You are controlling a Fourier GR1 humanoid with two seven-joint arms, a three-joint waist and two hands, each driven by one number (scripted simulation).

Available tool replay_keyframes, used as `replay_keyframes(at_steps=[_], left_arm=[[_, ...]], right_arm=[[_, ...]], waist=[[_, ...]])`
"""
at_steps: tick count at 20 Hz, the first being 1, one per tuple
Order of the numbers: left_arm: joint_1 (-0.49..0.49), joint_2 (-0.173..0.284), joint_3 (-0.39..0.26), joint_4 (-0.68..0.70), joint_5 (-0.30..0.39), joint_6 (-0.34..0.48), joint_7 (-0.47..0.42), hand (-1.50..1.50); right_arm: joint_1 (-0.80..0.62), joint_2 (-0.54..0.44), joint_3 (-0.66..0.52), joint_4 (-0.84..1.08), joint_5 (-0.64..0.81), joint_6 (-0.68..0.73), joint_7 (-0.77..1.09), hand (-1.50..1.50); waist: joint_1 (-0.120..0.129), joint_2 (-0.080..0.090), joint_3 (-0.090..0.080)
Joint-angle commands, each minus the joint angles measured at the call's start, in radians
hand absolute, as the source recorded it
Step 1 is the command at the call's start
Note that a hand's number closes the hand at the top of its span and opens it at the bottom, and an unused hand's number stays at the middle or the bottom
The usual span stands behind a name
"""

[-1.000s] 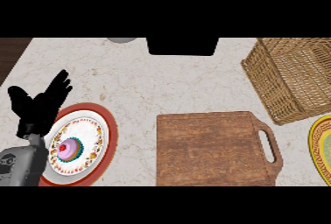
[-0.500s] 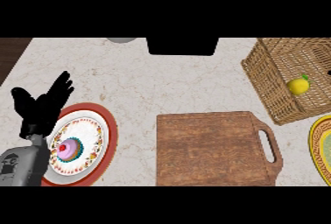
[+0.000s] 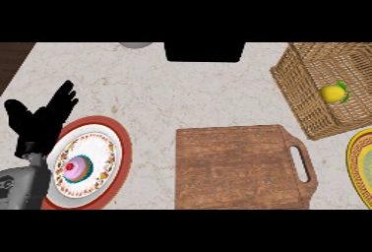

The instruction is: Pick the lemon from the cutting board and place it in the basket

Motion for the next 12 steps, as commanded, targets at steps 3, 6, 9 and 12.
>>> replay_keyframes(at_steps=[3,6,9,12], left_arm=[[-0.005,-0.02,-0.018,-0.017,-0.002,0.003,0.002,0.0],[-0.012,0.019,0.015,-0.022,0.031,-0.034,0.004,0.0],[-0.03,-0.007,-0.003,0.006,-0.003,0.005,-0.005,0.0],[-0.001,-0.029,-0.012,-0.021,0.009,0.005,0.004,0.0]], right_arm=[[-0.051,-0.12,-0.136,0.212,-0.106,0.12,0.069,-1.5],[-0.04,-0.214,-0.153,0.273,-0.107,0.217,0.061,-1.5],[0.033,-0.279,-0.167,0.309,-0.116,0.354,0.022,-1.5],[0.096,-0.328,-0.128,0.308,-0.069,0.444,-0.03,-1.5]], waist=[[0.014,0.008,0.002],[0.024,0.013,0.004],[0.008,0.019,0.007],[0.017,0.016,0.009]])
